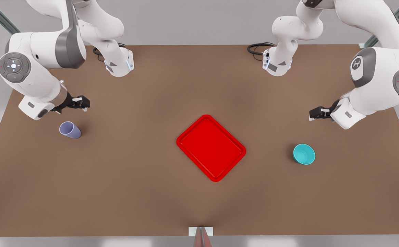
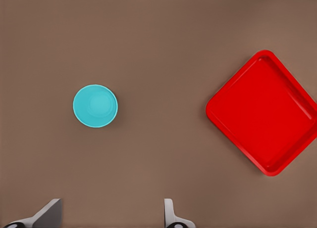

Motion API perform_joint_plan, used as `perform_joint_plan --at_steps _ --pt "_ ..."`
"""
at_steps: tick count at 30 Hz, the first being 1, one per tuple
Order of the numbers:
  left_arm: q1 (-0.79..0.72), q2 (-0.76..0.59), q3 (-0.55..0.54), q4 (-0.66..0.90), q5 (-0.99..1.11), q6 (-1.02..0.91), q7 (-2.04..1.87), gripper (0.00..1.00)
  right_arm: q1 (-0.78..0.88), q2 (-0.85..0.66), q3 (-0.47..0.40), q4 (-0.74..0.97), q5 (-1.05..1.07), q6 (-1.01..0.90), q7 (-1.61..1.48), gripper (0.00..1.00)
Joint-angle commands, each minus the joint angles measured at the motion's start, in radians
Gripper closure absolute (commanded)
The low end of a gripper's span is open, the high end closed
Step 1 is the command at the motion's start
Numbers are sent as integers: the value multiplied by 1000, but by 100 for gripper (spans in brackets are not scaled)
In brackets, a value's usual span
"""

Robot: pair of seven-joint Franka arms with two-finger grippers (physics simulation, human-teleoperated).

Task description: Place the bowl on the tray with the left arm and the cup on the tray with the right arm

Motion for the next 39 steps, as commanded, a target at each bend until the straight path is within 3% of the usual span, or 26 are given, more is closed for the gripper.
perform_joint_plan --at_steps 1,15,19,21,22,25,37,38,39 --pt "0 -1 -1 1 4 6 -18 0 2 -1 0 -1 0 8 0 0" --pt "15 33 19 -1 9 0 -47 0 11 13 0 -4 -4 -9 5 0" --pt "101 284 22 -21 -50 287 104 0 11 19 0 -5 -4 -15 6 0" --pt "133 347 20 -183 -169 569 307 0 11 19 0 -5 -4 -15 6 0" --pt "161 396 20 -193 -186 606 381 0 11 19 0 -5 -4 -15 5 0" --pt "213 439 22 -213 -191 617 664 0 15 25 0 -5 -4 -15 6 0" --pt "224 510 24 -274 -195 787 726 0 27 34 0 -5 -4 -15 2 0" --pt "215 511 20 -276 -195 787 719 18 27 34 0 -5 -4 -15 2 0" --pt "213 511 22 -276 -195 786 705 45 27 34 0 -5 -4 -15 2 0"
